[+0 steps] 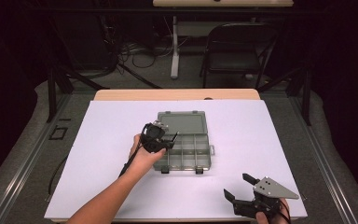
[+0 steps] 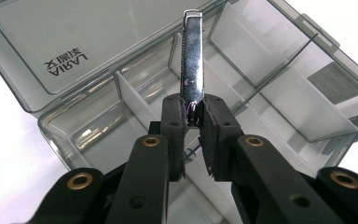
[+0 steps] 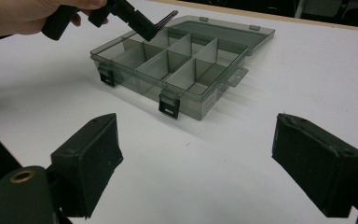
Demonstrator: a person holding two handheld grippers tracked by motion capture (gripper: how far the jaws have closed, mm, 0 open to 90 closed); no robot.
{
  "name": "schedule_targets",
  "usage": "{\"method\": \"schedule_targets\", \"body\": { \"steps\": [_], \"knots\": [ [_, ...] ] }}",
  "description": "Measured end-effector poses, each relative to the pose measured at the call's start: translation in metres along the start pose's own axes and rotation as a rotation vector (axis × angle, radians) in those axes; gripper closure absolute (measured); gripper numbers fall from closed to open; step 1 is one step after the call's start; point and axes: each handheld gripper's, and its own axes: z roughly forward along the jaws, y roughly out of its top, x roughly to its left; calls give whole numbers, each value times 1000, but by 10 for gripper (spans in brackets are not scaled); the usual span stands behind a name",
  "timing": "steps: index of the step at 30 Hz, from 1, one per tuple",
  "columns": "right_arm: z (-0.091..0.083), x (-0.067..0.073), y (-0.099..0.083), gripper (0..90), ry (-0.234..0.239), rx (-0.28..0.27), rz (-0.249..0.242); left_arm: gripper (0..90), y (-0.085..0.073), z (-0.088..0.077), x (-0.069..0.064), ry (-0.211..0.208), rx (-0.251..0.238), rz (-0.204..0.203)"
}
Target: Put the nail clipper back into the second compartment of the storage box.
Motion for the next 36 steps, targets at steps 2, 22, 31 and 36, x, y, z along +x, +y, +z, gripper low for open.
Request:
{"method": "schedule_targets", "body": {
  "steps": [2, 22, 31, 36],
  "knots": [
    [0, 0, 0, 146, -3, -5, -2, 789, 0, 0, 0, 2, 0, 1],
    [1, 0, 0, 146, -2, -16, 1, 470, 1, -7, -4, 13, -64, 42],
    [2, 0, 0, 146, 0, -13, 2, 410, -1, -20, -2, 60, -74, 80],
    [2, 0, 0, 147, 1, -5, 2, 407, -5, -33, 0, 89, -98, 105]
  ]
}}
